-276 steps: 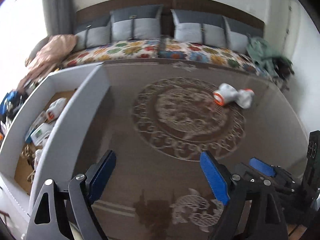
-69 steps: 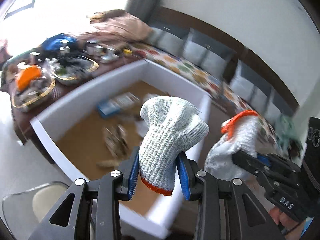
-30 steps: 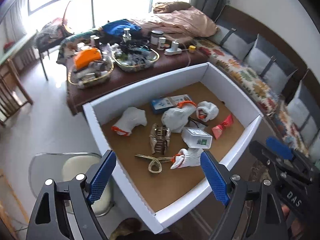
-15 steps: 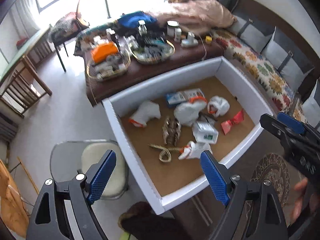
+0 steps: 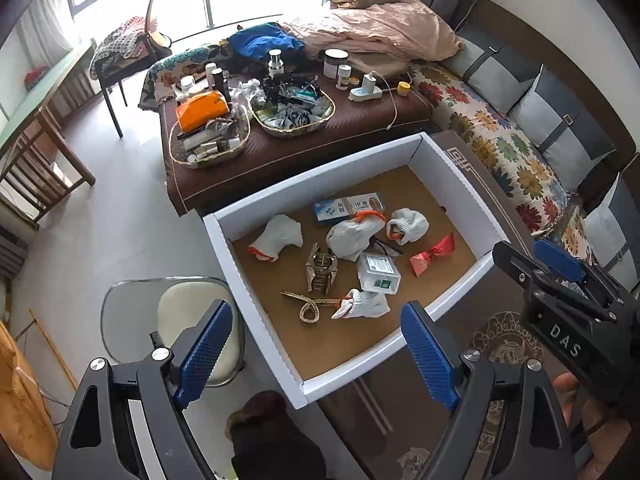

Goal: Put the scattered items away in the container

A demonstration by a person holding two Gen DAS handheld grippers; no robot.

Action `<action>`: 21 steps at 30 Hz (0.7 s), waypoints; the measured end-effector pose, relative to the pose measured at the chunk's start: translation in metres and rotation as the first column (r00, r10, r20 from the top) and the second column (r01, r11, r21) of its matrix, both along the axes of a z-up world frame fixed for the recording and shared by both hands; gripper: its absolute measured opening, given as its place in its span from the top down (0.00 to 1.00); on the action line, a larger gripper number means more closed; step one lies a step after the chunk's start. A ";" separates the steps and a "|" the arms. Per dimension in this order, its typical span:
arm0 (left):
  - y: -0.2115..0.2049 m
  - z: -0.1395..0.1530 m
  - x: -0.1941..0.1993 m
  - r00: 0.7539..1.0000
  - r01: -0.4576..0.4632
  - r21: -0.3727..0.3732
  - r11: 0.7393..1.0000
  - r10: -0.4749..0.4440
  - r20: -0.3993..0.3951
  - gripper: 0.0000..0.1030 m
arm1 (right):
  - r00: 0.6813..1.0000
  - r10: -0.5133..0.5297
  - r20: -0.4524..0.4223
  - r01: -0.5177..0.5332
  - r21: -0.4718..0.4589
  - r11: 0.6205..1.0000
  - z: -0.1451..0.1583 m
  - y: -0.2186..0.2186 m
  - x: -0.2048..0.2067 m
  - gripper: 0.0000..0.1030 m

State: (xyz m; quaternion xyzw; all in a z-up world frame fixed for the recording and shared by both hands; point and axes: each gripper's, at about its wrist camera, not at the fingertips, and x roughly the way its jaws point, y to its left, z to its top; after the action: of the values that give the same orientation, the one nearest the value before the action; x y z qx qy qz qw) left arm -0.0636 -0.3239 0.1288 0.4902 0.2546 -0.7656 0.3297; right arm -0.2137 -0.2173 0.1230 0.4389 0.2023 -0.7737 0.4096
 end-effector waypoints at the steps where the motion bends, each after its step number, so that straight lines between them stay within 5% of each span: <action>1: 0.000 0.008 0.001 1.000 0.002 0.010 1.000 -0.002 0.001 0.17 | 1.000 0.005 -0.006 -0.005 0.013 1.000 0.007 0.000 0.003 0.40; 5: 0.005 0.047 0.015 1.000 -0.003 0.041 0.999 0.004 -0.020 0.17 | 0.999 0.019 -0.031 -0.017 0.064 0.998 0.040 0.005 0.020 0.40; 14: 0.055 0.112 0.055 0.999 -0.022 -0.015 1.000 0.022 0.029 0.17 | 0.999 0.042 -0.005 -0.042 0.079 0.996 0.120 0.044 0.061 0.40; 21: 0.048 0.121 0.041 0.999 0.020 -0.011 1.000 -0.019 0.050 0.17 | 0.999 0.047 0.017 -0.048 0.105 0.993 0.124 0.034 0.054 0.40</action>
State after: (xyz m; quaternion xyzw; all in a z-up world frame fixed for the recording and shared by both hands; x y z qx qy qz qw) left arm -0.0222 -0.2763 0.2499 0.5095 0.2373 -0.7579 0.3313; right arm -0.1601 -0.1834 0.2474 0.4606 0.2503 -0.7488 0.4056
